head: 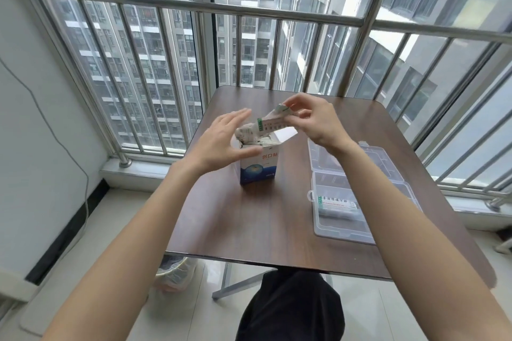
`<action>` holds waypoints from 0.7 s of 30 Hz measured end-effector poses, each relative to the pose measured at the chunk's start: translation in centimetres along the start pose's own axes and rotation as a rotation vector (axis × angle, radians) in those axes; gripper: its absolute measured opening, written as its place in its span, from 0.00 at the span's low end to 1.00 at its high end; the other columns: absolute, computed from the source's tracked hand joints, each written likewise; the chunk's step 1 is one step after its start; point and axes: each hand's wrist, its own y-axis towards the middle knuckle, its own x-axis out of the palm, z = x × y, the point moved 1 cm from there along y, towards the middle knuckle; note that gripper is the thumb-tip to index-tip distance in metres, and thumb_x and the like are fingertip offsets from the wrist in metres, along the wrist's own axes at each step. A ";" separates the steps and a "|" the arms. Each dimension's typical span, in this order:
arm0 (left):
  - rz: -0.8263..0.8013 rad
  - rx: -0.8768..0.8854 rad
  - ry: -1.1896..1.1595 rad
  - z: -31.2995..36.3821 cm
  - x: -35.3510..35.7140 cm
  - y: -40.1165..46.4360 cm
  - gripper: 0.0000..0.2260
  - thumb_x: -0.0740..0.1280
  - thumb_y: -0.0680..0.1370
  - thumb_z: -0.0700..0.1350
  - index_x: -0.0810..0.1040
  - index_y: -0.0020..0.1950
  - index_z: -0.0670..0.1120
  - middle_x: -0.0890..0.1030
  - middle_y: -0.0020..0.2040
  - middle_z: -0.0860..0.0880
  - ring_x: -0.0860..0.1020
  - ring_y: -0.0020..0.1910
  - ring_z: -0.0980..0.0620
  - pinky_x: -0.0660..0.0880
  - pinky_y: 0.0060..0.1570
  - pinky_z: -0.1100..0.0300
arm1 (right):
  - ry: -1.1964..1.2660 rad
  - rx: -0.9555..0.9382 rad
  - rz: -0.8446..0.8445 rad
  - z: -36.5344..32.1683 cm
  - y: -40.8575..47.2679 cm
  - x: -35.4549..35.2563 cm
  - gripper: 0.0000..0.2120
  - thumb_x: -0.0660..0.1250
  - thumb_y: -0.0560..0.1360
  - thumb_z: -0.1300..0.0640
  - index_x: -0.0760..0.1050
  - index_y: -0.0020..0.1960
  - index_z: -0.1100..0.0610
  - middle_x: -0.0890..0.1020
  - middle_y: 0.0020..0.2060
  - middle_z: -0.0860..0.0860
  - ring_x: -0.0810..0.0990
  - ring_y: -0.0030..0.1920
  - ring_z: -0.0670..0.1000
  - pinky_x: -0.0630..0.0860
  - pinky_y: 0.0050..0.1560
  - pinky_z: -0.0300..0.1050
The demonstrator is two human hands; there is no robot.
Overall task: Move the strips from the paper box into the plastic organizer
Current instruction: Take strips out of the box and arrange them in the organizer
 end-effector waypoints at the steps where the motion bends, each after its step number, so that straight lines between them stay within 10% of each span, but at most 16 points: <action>1: 0.091 0.010 -0.097 0.7 -0.3 -0.1 0.35 0.65 0.72 0.64 0.61 0.74 0.51 0.65 0.73 0.52 0.61 0.71 0.56 0.58 0.69 0.57 | 0.083 0.028 0.004 0.1 -0.8 -0.6 0.09 0.71 0.72 0.65 0.79 0.51 0.58 0.83 0.46 0.52 0.79 0.40 0.47 0.78 0.41 0.39; 4: 0.196 0.043 -0.342 4.4 -0.6 -0.1 0.25 0.62 0.76 0.57 0.69 0.70 0.47 0.73 0.67 0.50 0.70 0.65 0.58 0.66 0.64 0.62 | 0.214 0.038 -0.024 0.2 -3.7 -2.3 0.11 0.70 0.72 0.68 0.78 0.52 0.57 0.82 0.45 0.50 0.78 0.39 0.48 0.79 0.41 0.40; 10: -0.374 0.024 -0.664 10.5 3.5 0.8 0.12 0.57 0.82 0.43 0.74 0.62 0.42 0.81 0.53 0.44 0.81 0.48 0.50 0.74 0.44 0.61 | 0.227 0.032 0.027 0.6 -9.1 -5.3 0.12 0.72 0.71 0.66 0.78 0.53 0.57 0.83 0.45 0.51 0.81 0.43 0.48 0.79 0.46 0.42; 21: -0.448 -0.221 -0.949 13.5 11.0 0.4 0.08 0.71 0.72 0.40 0.80 0.50 0.44 0.84 0.43 0.48 0.81 0.39 0.54 0.78 0.40 0.65 | 0.338 0.369 0.142 5.5 -15.7 -8.0 0.17 0.75 0.68 0.65 0.75 0.55 0.59 0.82 0.38 0.53 0.80 0.34 0.48 0.79 0.35 0.40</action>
